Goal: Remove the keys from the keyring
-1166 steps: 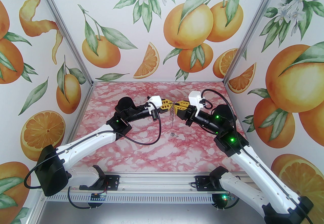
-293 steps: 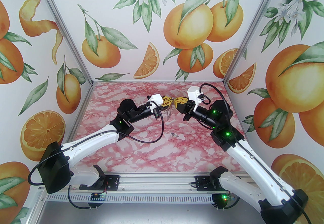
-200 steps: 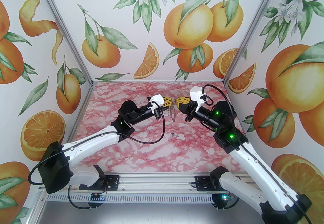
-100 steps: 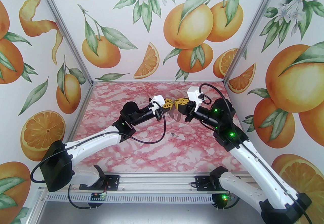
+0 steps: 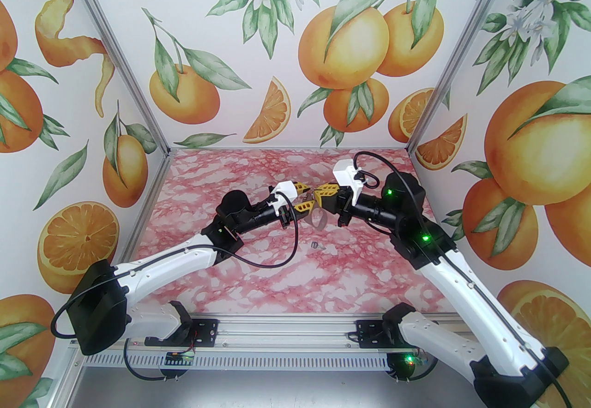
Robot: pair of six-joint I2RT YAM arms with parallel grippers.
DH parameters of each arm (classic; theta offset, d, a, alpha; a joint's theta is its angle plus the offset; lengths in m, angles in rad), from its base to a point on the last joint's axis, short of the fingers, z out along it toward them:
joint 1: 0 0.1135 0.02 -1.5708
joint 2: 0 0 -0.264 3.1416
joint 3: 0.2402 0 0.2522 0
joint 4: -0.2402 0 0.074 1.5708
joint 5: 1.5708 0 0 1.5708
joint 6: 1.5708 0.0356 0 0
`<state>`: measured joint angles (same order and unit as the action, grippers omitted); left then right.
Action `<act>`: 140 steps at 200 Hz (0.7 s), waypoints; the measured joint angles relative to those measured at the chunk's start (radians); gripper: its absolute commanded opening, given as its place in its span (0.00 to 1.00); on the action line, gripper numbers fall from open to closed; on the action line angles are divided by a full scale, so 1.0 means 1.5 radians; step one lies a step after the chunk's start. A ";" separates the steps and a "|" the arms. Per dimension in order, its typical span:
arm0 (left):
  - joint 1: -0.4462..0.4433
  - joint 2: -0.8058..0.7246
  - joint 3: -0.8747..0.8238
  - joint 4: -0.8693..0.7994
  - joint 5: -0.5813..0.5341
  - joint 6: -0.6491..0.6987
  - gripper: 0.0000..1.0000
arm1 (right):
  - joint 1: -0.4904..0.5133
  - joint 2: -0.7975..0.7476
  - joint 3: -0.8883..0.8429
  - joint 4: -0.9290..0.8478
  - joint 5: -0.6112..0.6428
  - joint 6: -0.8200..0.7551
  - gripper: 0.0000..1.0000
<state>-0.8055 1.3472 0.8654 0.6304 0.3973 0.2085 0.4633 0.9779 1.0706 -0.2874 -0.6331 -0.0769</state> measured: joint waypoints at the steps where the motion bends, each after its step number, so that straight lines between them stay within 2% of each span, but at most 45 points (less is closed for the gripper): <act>1: 0.000 0.000 0.000 0.000 0.002 0.001 0.40 | 0.000 0.000 0.000 0.000 0.000 0.000 0.00; 37: 0.013 0.000 0.000 -0.004 0.033 -0.004 0.39 | 0.000 0.007 0.002 -0.002 -0.030 0.001 0.00; 88: 0.015 0.001 0.000 0.003 0.061 -0.013 0.39 | 0.000 0.008 0.002 -0.001 -0.025 0.027 0.00; 140: 0.011 0.012 0.000 0.024 0.047 -0.010 0.27 | 0.000 0.008 0.002 -0.002 -0.009 0.054 0.00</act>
<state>-0.7887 1.3651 0.8654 0.6659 0.4671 0.1932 0.4633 0.9901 1.0737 -0.2897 -0.6468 0.0036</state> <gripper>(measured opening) 0.302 0.045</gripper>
